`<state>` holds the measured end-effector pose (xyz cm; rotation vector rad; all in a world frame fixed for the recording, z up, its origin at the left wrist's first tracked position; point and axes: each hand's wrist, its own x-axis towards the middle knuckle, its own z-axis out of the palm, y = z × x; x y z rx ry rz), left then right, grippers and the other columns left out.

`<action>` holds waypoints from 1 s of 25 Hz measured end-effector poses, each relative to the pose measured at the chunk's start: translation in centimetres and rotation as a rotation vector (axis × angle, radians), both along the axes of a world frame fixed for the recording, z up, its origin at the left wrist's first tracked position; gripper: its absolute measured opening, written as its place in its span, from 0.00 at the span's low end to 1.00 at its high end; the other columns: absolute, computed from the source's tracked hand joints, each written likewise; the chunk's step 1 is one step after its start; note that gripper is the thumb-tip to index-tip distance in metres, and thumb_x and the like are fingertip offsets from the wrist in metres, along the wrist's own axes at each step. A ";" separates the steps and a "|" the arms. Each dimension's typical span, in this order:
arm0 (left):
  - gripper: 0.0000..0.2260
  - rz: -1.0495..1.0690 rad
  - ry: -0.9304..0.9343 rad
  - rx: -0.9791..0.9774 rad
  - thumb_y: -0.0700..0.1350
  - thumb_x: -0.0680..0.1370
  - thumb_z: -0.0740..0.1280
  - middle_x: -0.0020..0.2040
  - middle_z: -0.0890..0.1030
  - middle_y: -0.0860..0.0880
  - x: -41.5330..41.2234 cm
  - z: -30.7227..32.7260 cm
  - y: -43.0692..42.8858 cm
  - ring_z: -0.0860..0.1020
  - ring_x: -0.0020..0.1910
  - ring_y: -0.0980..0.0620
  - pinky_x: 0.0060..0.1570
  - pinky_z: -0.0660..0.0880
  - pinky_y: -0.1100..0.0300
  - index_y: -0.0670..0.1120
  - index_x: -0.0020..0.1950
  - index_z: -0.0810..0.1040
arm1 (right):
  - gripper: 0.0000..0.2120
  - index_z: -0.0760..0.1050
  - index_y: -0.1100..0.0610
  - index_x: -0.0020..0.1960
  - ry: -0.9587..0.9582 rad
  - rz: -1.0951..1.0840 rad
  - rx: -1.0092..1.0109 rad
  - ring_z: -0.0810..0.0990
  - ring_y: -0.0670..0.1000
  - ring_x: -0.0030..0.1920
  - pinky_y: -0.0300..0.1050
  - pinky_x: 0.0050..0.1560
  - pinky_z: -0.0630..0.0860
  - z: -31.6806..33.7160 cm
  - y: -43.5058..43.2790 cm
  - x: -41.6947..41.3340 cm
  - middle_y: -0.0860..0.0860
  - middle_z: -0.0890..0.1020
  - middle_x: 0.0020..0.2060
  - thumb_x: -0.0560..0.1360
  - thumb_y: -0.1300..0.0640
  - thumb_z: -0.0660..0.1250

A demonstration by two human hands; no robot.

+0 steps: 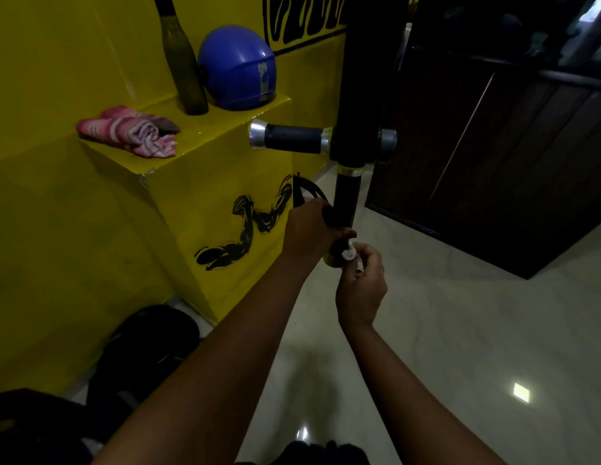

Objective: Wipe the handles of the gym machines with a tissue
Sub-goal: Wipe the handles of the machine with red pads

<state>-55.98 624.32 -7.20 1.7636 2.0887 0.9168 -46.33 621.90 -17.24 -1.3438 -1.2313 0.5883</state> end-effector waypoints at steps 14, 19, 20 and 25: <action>0.22 -0.022 0.036 -0.121 0.53 0.69 0.76 0.55 0.82 0.44 0.5 1.7 0.1 0.80 0.54 0.47 0.46 0.70 0.62 0.42 0.57 0.80 | 0.19 0.77 0.65 0.47 1.533 0.792 -0.947 0.78 0.55 0.31 0.45 0.29 0.79 0.3 3.3 0.0 0.60 0.77 0.35 0.58 0.77 0.75; 0.25 -0.011 -0.006 -0.129 0.54 0.69 0.76 0.56 0.82 0.46 0.1 1.4 -0.2 0.79 0.54 0.49 0.44 0.68 0.64 0.43 0.60 0.79 | 0.28 0.77 0.72 0.51 1.890 0.701 -0.830 0.80 0.57 0.33 0.42 0.29 0.78 0.7 0.1 -0.5 0.64 0.79 0.41 0.53 0.85 0.68; 0.25 -0.012 -0.006 -0.132 0.55 0.69 0.76 0.56 0.82 0.46 0.1 1.4 -0.2 0.79 0.55 0.49 0.44 0.67 0.64 0.43 0.60 0.79 | 0.26 0.76 0.72 0.50 1.861 0.645 -0.845 0.79 0.55 0.33 0.41 0.27 0.77 1.3 -0.2 -0.4 0.63 0.78 0.41 0.53 0.85 0.68; 0.25 0.000 -0.037 -0.141 0.55 0.68 0.77 0.57 0.82 0.45 0.3 1.1 -0.2 0.79 0.55 0.48 0.47 0.70 0.62 0.43 0.60 0.79 | 0.09 0.71 0.69 0.53 1.716 0.219 -0.822 0.75 0.48 0.31 0.36 0.24 0.75 4.3 -1.7 -0.1 0.62 0.76 0.42 0.76 0.72 0.56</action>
